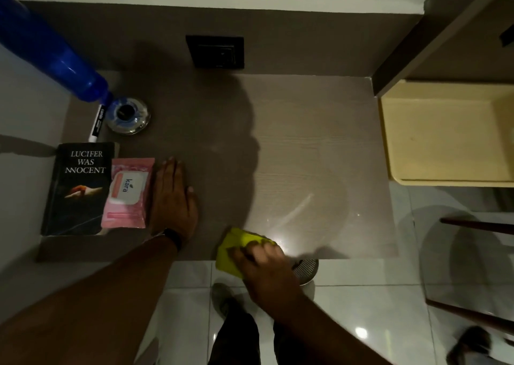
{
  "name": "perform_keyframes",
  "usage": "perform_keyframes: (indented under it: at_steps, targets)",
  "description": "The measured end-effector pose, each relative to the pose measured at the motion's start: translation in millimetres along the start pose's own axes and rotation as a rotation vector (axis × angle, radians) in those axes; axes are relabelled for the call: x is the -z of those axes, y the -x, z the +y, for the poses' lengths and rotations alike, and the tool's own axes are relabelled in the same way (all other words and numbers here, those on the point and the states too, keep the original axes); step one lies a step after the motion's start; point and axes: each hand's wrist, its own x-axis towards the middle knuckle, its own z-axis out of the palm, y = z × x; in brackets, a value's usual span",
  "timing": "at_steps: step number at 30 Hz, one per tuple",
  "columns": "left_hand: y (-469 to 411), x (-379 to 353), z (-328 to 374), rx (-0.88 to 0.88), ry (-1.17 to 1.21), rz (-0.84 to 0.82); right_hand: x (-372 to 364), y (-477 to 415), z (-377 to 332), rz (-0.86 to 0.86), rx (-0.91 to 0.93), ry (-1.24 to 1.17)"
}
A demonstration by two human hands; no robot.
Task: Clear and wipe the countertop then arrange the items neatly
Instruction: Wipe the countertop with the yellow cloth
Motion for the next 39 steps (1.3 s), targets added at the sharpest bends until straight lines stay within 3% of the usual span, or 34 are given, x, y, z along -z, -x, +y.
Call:
perform_keyframes:
  at_steps: [4, 8, 17, 22, 27, 30, 34, 39]
  targets:
    - [-0.2, -1.4, -0.5, -0.024, -0.006, 0.020, 15.2, -30.1, 25.5, 0.147, 0.015, 0.027]
    - [-0.5, -3.1, -3.2, -0.022, -0.020, 0.011, 52.6, -56.7, 76.7, 0.057, -0.212, 0.126]
    - [-0.4, -1.6, -0.8, 0.003, -0.020, 0.000, 71.7, 5.0, 106.5, 0.165, -0.520, 0.059]
    - [-0.1, -3.0, -2.1, -0.005, -0.016, 0.008, 39.7, 25.1, 62.0, 0.180, -0.364, -0.031]
    - [-0.4, -6.9, -5.2, -0.026, -0.016, 0.035, 9.8, 11.2, 8.4, -0.034, 0.026, -0.193]
    - [-0.8, -7.9, -6.1, -0.028, -0.026, 0.047, 15.2, 4.8, 7.0, -0.056, 0.110, -0.303]
    - [-0.2, -6.8, -4.3, -0.029, -0.030, 0.055, 43.9, -31.8, 44.9, 0.152, -0.055, -0.270]
    - [-0.3, -3.3, -2.8, -0.022, -0.022, 0.032, 60.0, -93.9, 73.3, 0.109, -0.173, -0.066]
